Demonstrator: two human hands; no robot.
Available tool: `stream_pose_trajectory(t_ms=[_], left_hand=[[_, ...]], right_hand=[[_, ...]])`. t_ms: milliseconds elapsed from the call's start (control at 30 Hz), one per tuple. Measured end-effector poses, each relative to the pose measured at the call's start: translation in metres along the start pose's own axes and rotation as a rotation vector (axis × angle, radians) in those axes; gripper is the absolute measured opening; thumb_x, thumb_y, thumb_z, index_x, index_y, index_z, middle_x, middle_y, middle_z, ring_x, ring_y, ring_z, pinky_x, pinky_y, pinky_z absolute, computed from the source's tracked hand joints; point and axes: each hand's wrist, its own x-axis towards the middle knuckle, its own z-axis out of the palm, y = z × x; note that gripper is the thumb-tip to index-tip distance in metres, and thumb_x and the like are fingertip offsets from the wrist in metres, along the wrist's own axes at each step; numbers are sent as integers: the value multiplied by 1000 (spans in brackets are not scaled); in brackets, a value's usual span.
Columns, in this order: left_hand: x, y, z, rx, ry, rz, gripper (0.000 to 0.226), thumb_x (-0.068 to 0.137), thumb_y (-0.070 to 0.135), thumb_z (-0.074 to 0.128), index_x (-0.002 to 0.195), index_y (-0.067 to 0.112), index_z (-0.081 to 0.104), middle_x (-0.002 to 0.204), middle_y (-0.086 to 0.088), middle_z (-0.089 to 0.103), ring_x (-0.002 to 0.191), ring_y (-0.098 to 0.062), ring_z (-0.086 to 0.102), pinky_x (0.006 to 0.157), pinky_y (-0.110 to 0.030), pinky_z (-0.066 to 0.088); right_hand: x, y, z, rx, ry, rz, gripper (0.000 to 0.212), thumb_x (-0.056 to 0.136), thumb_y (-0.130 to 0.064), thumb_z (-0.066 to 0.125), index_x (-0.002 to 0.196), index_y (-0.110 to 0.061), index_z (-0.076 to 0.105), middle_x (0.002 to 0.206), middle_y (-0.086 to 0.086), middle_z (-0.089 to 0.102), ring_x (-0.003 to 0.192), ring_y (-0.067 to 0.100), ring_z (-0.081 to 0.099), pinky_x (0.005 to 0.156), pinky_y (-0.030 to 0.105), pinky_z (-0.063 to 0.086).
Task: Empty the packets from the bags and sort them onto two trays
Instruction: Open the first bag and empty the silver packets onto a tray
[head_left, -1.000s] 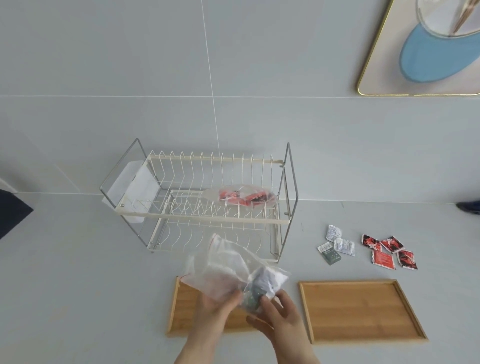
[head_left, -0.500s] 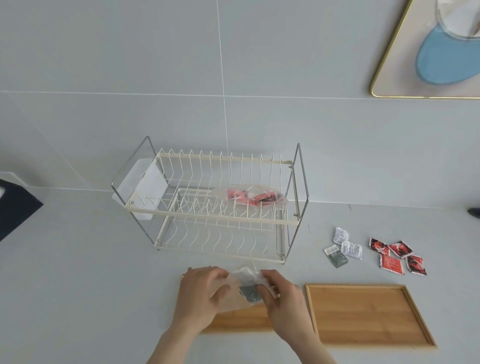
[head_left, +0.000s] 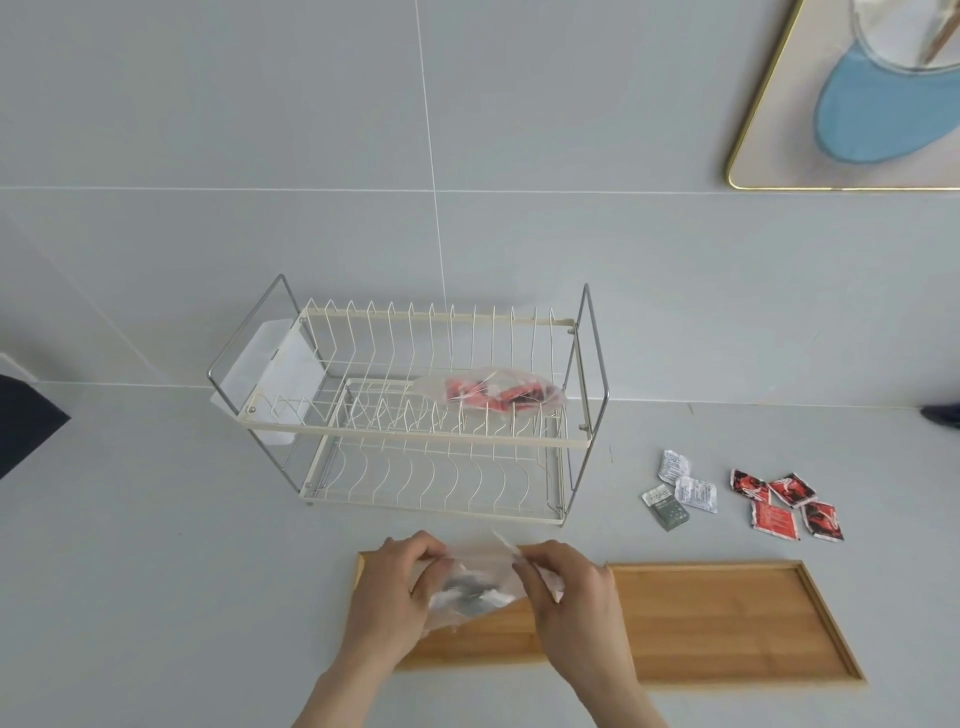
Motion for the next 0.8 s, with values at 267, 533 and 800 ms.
stream_pose_trajectory(t_ms=[267,533,800], left_hand=[[1,1,2,-74,-14,-40,17,96,25,62,88,41,65,92,23,72,95,0,63,80,-19,48],[2,9,6,-83,-28,-65,18,97,23,60,93,41,60,96,25,71,98,3,64,86,-31,54],[-1,13,8,-340,-18,-210,37,94,33,65,126,41,50,123,13,62,121,-7,59,100,-32,47]], right_hand=[[4,-7,-6,65,26,37,15,89,-20,73,77,-27,66,75,-16,73,79,4,69,70,33,55],[14,-22,-29,-8,100,-56,12,90,-25,70,81,-28,64,79,-17,72,77,4,69,66,38,57],[18,-13,-49,105,157,72,12,93,-18,67,84,-26,66,76,-12,75,74,9,73,63,34,58]])
